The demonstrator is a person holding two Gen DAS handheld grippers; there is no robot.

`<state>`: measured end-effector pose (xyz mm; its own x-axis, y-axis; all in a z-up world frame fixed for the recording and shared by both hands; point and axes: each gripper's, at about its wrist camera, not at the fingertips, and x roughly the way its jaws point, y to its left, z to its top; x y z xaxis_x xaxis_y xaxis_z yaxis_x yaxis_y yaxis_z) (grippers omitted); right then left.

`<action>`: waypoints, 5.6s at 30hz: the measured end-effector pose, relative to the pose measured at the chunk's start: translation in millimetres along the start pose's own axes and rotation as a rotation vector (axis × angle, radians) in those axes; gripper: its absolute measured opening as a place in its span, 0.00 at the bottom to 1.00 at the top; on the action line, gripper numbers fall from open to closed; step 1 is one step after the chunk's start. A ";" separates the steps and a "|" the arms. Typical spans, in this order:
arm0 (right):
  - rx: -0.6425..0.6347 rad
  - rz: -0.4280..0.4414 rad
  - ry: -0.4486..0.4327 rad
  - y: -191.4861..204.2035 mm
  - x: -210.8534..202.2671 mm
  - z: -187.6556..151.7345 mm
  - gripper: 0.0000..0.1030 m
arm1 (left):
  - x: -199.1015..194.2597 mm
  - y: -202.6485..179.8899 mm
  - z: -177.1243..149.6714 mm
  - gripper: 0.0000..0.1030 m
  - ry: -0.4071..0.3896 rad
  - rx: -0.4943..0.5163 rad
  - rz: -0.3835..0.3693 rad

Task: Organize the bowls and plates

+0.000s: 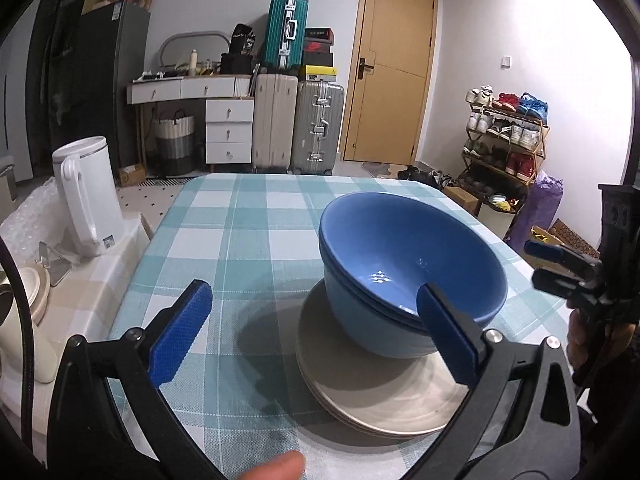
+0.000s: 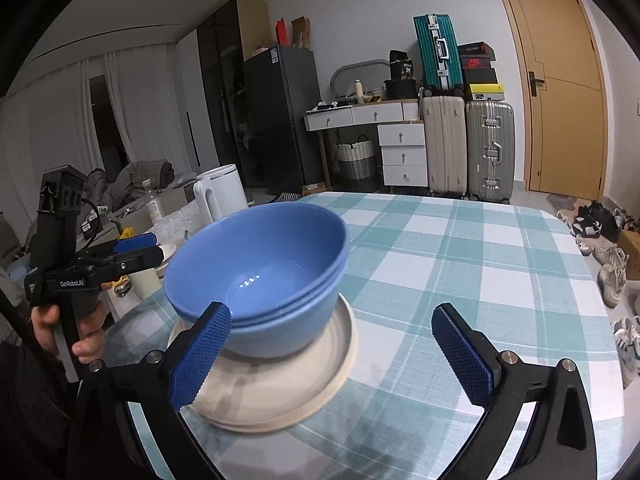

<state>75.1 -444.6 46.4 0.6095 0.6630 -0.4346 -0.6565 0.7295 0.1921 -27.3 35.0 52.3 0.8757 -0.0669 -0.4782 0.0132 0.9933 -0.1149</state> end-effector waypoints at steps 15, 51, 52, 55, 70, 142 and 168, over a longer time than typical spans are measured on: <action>0.026 0.025 -0.026 -26.0 -13.5 -29.4 0.99 | 4.0 15.1 -31.9 0.99 -0.021 0.042 -0.077; -0.095 0.054 -0.071 -10.7 -20.6 -37.4 0.99 | -0.3 27.4 -41.1 0.99 -0.047 0.054 -0.121; -0.095 0.055 -0.071 -10.6 -20.4 -37.3 0.99 | 0.1 27.5 -41.2 0.99 -0.048 0.054 -0.121; -0.095 0.057 -0.071 -10.2 -19.9 -37.3 0.99 | -0.2 27.4 -41.3 0.99 -0.046 0.054 -0.121; -0.094 0.058 -0.070 -10.2 -20.0 -37.7 0.99 | 1.1 26.7 -41.4 0.99 -0.045 0.056 -0.121; -0.092 0.059 -0.069 -10.1 -20.3 -37.6 0.99 | 0.9 25.5 -42.0 0.99 -0.046 0.059 -0.121; -0.091 0.059 -0.068 -9.8 -20.3 -37.8 0.99 | 1.0 24.5 -42.1 0.99 -0.047 0.060 -0.122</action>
<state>52.4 -471.5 20.1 0.5950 0.7166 -0.3639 -0.7281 0.6724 0.1336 -46.5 55.3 12.4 0.8876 -0.1843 -0.4220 0.1484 0.9820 -0.1168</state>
